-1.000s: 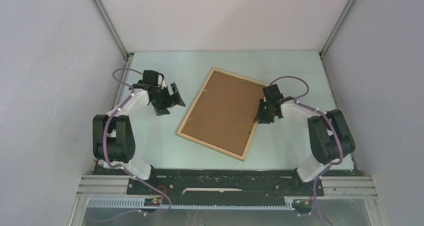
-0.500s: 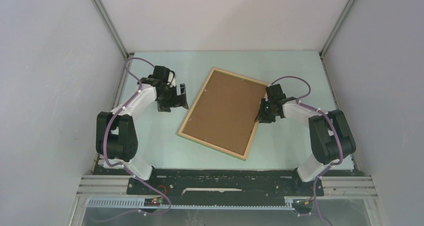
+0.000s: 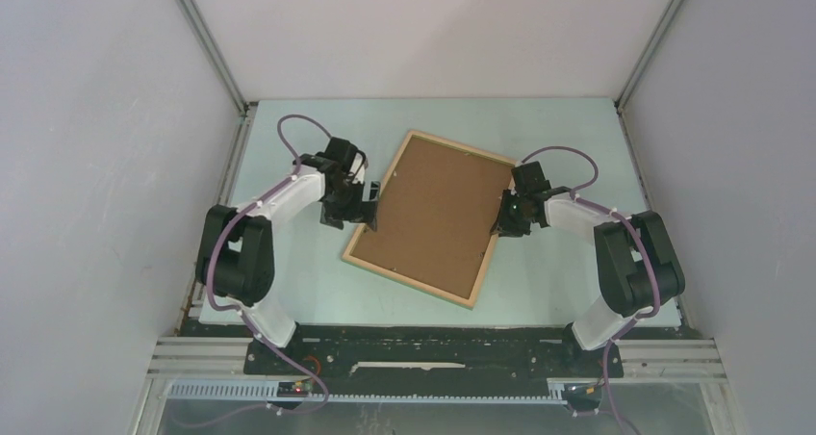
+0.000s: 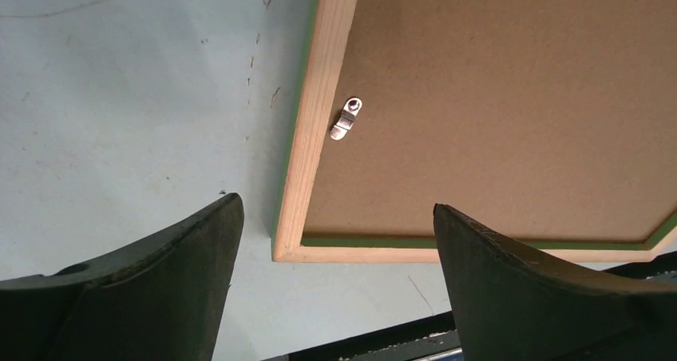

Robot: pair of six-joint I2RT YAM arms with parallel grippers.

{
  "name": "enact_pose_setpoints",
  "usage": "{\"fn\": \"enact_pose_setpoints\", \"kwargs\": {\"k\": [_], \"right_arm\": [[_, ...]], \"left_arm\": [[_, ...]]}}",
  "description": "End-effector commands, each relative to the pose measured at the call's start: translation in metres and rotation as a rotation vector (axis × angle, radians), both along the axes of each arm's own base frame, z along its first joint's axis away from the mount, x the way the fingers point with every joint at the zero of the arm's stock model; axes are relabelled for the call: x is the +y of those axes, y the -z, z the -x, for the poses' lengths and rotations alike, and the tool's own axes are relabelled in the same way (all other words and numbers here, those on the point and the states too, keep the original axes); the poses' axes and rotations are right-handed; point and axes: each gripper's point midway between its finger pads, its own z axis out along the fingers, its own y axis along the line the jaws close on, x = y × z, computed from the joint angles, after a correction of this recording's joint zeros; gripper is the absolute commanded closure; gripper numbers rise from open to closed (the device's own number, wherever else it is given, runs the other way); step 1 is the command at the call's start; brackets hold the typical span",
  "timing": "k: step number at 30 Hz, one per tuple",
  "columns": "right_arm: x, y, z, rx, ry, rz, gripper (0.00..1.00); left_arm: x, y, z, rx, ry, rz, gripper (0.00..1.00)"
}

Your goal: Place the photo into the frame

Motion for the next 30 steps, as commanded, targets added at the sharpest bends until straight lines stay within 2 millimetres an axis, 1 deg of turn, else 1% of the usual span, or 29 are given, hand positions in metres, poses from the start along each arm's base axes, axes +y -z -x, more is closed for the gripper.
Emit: {"fn": "enact_pose_setpoints", "kwargs": {"k": [1, 4, 7, 9, 11, 16, 20, 22, 25, 26, 30], "right_arm": [[-0.021, 0.009, 0.002, -0.012, -0.006, 0.092, 0.96], [-0.019, 0.009, 0.002, -0.014, -0.011, 0.093, 0.96], [-0.017, 0.008, 0.003, -0.015, -0.021, 0.087, 0.97], [-0.016, 0.008, 0.003, -0.016, -0.025, 0.086, 0.97], [-0.015, 0.009, 0.004, -0.014, -0.028, 0.087, 0.97], [-0.014, 0.009, 0.004, -0.015, -0.033, 0.083, 0.97], [-0.014, 0.01, 0.004, -0.011, -0.037, 0.082, 0.97], [-0.013, 0.01, 0.004, -0.01, -0.038, 0.078, 0.97], [-0.012, 0.01, 0.004, -0.012, -0.042, 0.077, 0.97], [-0.012, 0.011, 0.004, -0.011, -0.043, 0.077, 0.97], [-0.012, 0.011, 0.005, -0.011, -0.043, 0.08, 0.98]], "left_arm": [[0.005, 0.017, 0.016, 0.06, 0.041, -0.057, 0.06], [0.009, 0.026, 0.018, 0.074, 0.045, -0.134, 0.12], [0.007, 0.031, 0.013, 0.077, 0.042, -0.141, 0.17], [0.009, 0.034, 0.01, 0.083, 0.033, -0.16, 0.22], [0.014, 0.037, 0.008, 0.082, 0.023, -0.187, 0.24], [0.014, 0.04, -0.001, 0.084, 0.005, -0.186, 0.32], [0.013, 0.041, -0.008, 0.095, -0.018, -0.139, 0.37], [0.012, 0.041, -0.01, 0.099, -0.023, -0.124, 0.38], [0.001, 0.038, -0.013, 0.094, -0.023, -0.07, 0.3], [0.0, 0.036, -0.016, 0.087, -0.032, -0.062, 0.28], [0.001, 0.03, -0.026, 0.054, -0.065, -0.072, 0.29]]}}
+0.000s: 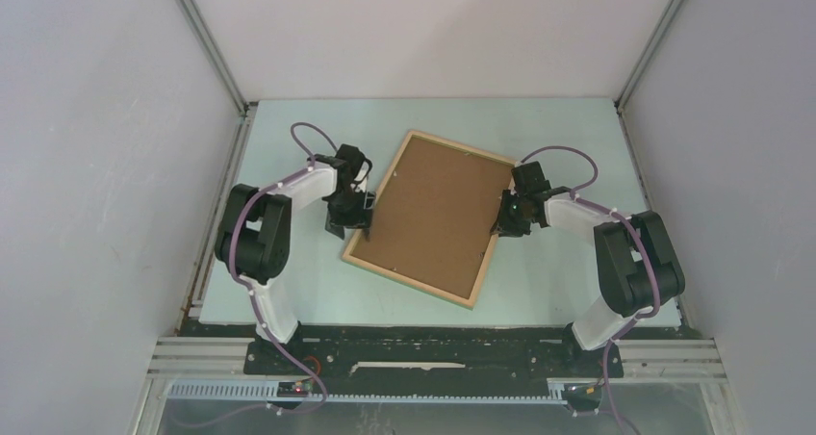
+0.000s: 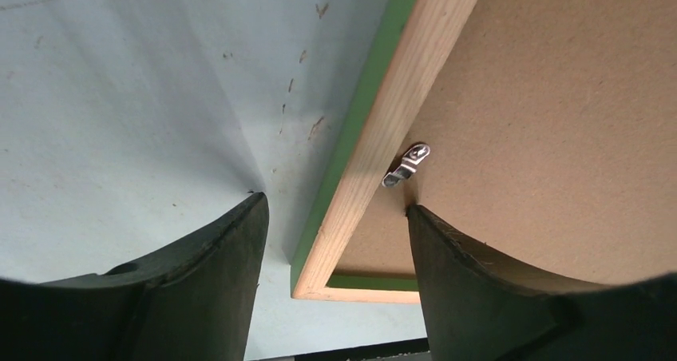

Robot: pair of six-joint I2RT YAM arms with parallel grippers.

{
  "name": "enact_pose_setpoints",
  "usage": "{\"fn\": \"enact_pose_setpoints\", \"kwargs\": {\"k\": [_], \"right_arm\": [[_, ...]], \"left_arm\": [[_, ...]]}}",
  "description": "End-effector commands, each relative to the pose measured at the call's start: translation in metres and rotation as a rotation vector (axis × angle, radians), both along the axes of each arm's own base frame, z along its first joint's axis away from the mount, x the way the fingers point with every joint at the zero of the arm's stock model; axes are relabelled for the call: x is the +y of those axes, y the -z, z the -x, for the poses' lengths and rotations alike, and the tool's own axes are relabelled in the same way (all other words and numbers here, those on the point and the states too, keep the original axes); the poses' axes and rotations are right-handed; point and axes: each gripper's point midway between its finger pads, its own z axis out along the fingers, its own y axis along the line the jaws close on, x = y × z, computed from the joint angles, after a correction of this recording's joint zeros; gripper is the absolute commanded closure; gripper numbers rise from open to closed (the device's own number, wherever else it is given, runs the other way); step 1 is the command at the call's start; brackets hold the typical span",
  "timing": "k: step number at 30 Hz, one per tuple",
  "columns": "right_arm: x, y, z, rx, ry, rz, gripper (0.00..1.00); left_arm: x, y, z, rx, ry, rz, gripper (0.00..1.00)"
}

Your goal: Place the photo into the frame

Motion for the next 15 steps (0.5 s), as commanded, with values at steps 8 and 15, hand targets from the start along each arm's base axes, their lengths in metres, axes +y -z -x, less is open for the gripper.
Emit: {"fn": "enact_pose_setpoints", "kwargs": {"k": [8, 15], "right_arm": [[-0.012, 0.011, 0.004, -0.012, -0.034, 0.086, 0.97], [-0.012, 0.011, 0.004, -0.011, -0.036, 0.086, 0.98]], "left_arm": [[-0.012, -0.01, -0.039, -0.093, -0.06, 0.06, 0.39], [-0.008, -0.007, -0.036, -0.08, -0.06, 0.038, 0.35]]}}
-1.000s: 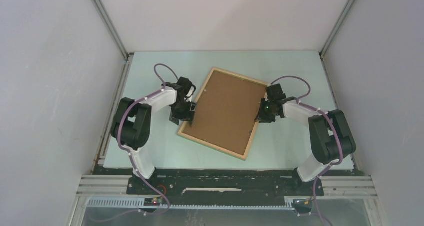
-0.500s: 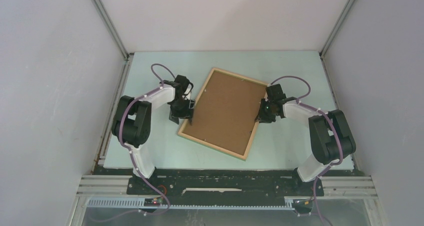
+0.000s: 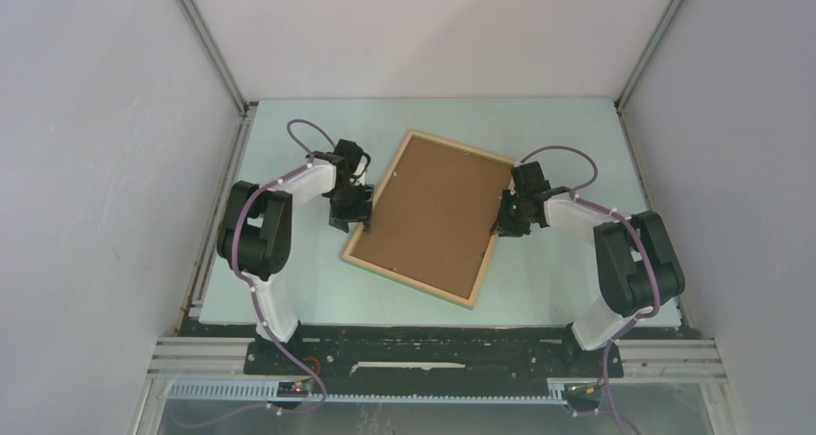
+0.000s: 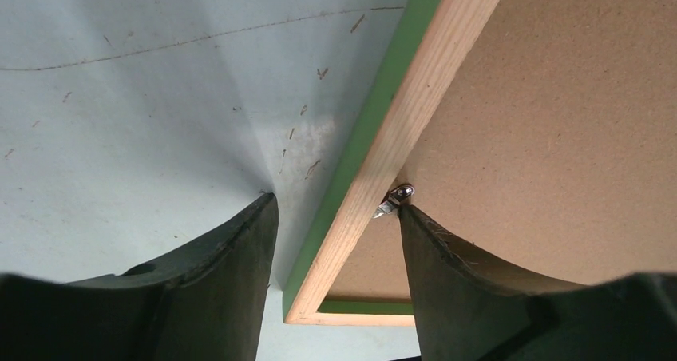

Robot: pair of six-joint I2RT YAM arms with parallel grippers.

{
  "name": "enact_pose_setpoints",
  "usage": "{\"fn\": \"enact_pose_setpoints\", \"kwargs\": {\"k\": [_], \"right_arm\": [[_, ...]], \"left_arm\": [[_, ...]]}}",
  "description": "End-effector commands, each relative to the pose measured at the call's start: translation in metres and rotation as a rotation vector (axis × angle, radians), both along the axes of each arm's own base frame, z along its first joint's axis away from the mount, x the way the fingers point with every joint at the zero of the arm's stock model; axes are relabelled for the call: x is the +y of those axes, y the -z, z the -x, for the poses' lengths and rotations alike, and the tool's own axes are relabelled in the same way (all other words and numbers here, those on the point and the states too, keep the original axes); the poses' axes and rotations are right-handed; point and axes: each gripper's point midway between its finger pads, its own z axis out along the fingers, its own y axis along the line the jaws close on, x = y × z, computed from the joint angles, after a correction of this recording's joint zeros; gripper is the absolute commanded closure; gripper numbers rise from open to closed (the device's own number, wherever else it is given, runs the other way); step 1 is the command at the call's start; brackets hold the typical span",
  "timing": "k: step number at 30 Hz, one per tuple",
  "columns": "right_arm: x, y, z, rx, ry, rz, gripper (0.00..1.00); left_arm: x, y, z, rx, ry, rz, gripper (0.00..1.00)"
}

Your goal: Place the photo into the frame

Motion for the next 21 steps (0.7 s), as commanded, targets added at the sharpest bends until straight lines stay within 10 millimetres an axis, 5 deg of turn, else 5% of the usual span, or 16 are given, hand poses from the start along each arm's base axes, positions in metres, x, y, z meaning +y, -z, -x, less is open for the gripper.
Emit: {"fn": "enact_pose_setpoints", "kwargs": {"k": [1, 4, 9, 14, 17, 21], "right_arm": [[-0.013, 0.011, 0.004, -0.011, -0.034, 0.083, 0.98], [-0.012, 0.011, 0.004, -0.012, -0.035, 0.084, 0.98], [-0.012, 0.011, 0.004, -0.011, -0.035, 0.087, 0.98], [-0.012, 0.011, 0.004, -0.015, -0.036, 0.091, 0.98], [-0.012, 0.011, 0.003, -0.017, -0.037, 0.093, 0.98], [-0.012, 0.012, 0.004, -0.013, -0.038, 0.092, 0.98]], "left_arm": [[0.001, -0.007, -0.014, -0.036, -0.018, -0.015, 0.35], [0.006, -0.004, -0.015, -0.032, -0.031, -0.043, 0.41], [0.016, -0.008, -0.019, -0.048, -0.064, -0.061, 0.65], [0.015, -0.014, -0.02, -0.067, -0.061, -0.045, 0.74], [0.012, -0.018, -0.02, -0.075, -0.053, -0.031, 0.74], [0.011, -0.034, -0.02, -0.107, -0.039, -0.015, 0.56]]}}
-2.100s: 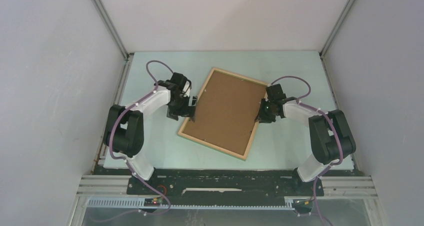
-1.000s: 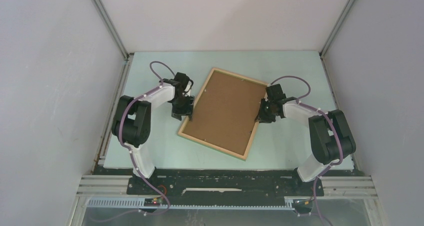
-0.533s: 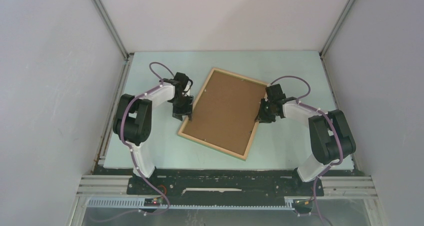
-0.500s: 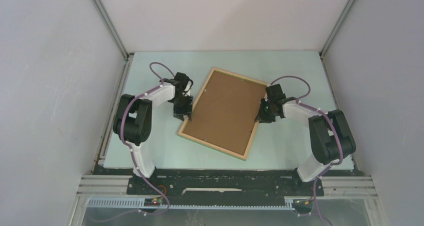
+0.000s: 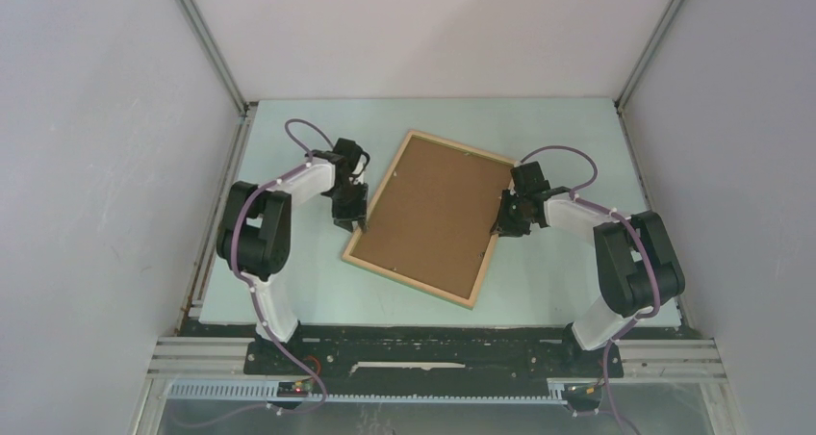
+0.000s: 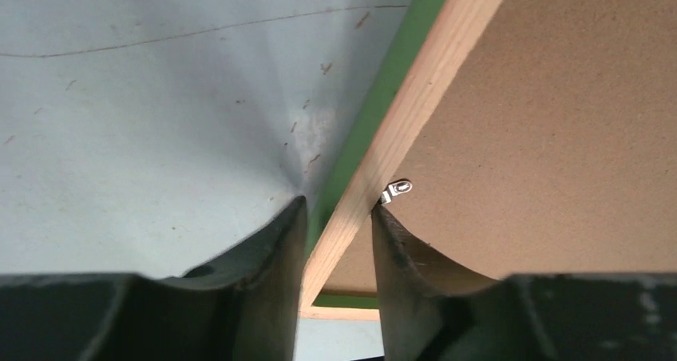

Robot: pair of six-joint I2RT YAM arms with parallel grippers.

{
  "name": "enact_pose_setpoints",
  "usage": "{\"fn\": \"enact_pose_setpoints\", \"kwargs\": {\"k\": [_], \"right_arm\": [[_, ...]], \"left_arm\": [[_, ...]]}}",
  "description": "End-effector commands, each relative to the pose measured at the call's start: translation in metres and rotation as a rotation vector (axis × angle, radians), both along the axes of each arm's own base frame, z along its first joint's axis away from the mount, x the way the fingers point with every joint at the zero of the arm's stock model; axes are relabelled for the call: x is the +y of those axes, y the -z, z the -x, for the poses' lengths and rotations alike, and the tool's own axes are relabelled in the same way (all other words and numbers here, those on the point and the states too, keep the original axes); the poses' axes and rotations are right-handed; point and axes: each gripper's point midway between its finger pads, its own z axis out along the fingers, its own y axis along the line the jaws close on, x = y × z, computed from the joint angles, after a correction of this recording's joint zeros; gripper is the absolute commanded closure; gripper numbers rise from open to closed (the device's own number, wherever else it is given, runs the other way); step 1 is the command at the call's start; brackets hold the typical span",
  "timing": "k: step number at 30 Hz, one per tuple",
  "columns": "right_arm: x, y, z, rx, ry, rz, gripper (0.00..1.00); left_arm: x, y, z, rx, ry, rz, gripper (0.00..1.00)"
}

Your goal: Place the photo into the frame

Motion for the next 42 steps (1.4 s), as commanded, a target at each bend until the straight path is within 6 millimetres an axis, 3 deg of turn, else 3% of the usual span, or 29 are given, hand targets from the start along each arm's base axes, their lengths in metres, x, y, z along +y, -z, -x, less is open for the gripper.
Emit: {"fn": "enact_pose_setpoints", "kwargs": {"k": [1, 3, 9, 16, 21, 25, 29, 31, 34, 36, 42], "right_arm": [[-0.013, 0.011, 0.004, -0.01, -0.032, 0.087, 0.98], [-0.013, 0.011, 0.004, -0.011, -0.032, 0.083, 0.98], [-0.016, 0.012, 0.002, -0.014, -0.017, 0.096, 0.98], [-0.025, 0.007, 0.003, -0.003, 0.043, 0.112, 1.0], [-0.028, 0.0, 0.008, 0.037, 0.065, 0.056, 1.0], [-0.025, -0.011, 0.014, 0.058, 0.056, 0.023, 1.0], [-0.014, -0.032, 0.017, 0.057, 0.06, -0.046, 1.0], [-0.011, -0.044, 0.017, 0.044, 0.074, -0.072, 1.0], [-0.012, -0.057, 0.017, 0.026, 0.09, -0.082, 1.0], [-0.011, -0.062, 0.017, 0.042, 0.093, -0.094, 1.0], [0.0, -0.081, 0.018, 0.036, 0.091, -0.17, 1.0]], "left_arm": [[0.012, -0.036, -0.02, -0.132, -0.005, -0.024, 0.5], [0.015, -0.048, -0.021, -0.164, -0.005, -0.031, 0.33], [0.011, -0.079, -0.019, -0.249, 0.009, 0.016, 0.15], [-0.001, -0.123, -0.011, -0.408, 0.021, 0.113, 0.07], [-0.048, -0.159, 0.01, -0.453, 0.036, 0.385, 0.07], [-0.094, -0.184, 0.042, -0.521, 0.086, 0.58, 0.06], [-0.126, -0.185, 0.067, -0.608, 0.138, 0.718, 0.04], [-0.139, -0.171, 0.08, -0.644, 0.181, 0.732, 0.04], [-0.156, -0.163, 0.103, -0.674, 0.309, 0.756, 0.15], [-0.164, -0.158, 0.119, -0.662, 0.386, 0.761, 0.16], [-0.175, -0.146, 0.155, -0.833, 0.617, 0.637, 0.05]]}}
